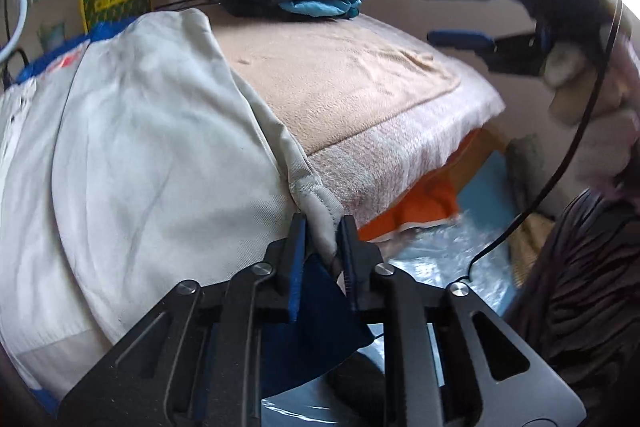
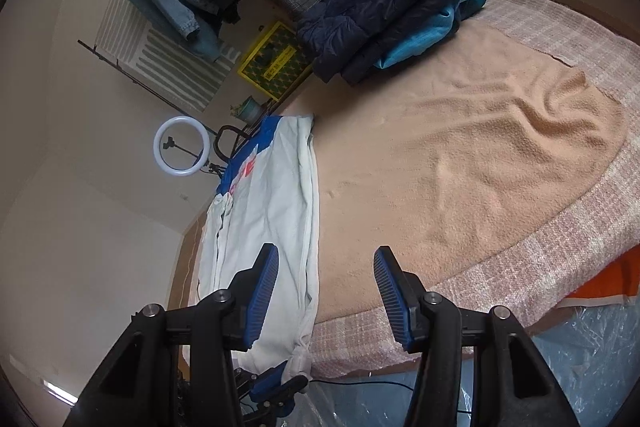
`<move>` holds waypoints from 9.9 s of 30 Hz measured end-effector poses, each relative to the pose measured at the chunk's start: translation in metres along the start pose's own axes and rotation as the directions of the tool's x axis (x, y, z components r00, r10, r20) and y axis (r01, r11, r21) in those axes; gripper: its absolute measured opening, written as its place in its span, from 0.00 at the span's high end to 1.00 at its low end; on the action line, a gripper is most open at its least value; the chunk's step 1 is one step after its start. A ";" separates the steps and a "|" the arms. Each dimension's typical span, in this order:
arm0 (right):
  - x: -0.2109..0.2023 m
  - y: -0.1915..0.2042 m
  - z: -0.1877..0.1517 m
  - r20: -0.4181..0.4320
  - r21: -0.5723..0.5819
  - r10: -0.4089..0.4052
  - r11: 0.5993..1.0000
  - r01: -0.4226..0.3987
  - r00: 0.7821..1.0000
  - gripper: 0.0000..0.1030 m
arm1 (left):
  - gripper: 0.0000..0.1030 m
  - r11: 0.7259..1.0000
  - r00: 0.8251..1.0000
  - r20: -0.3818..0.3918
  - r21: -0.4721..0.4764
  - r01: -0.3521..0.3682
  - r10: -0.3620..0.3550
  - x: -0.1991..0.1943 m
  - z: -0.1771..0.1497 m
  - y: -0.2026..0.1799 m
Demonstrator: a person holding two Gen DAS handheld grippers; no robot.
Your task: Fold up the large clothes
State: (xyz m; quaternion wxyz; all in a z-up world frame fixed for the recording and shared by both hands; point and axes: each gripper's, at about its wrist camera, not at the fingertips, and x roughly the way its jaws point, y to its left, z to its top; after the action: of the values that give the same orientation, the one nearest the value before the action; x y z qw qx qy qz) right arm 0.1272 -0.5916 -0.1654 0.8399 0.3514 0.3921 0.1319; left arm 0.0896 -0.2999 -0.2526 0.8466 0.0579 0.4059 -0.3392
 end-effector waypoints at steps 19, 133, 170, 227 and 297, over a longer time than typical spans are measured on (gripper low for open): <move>0.213 0.056 0.090 -0.132 -0.115 -0.092 0.990 0.077 0.987 0.35 | 0.88 0.941 0.978 0.149 -0.285 0.185 -0.147 -0.067 0.014 0.044; 0.126 0.180 -0.156 -0.300 -0.547 -0.191 0.837 -0.005 0.935 0.74 | 0.89 0.903 0.990 0.115 -0.429 -0.027 0.084 -0.235 -0.129 0.182; 0.304 0.236 -0.127 -0.598 -0.200 0.015 0.965 -0.167 0.801 0.54 | 0.54 0.940 0.944 -0.018 -0.089 -0.328 0.328 -0.143 -0.128 0.144; 0.185 0.104 -0.159 -0.628 -0.105 0.018 0.989 -0.108 0.778 0.70 | 0.53 0.499 0.946 0.106 -0.828 0.255 -0.307 -0.169 -0.173 0.353; 0.240 0.202 -0.020 -0.375 0.011 0.201 0.977 -0.213 0.905 0.89 | 0.83 0.546 0.972 0.221 -0.805 0.231 -0.085 -0.166 0.023 0.405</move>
State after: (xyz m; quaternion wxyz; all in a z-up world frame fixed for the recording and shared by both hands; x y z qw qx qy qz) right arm 0.2805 -0.3177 -0.1703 0.7363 0.3467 0.5031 0.2907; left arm 0.2828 0.0882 -0.1884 0.7694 -0.4086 0.4535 -0.1881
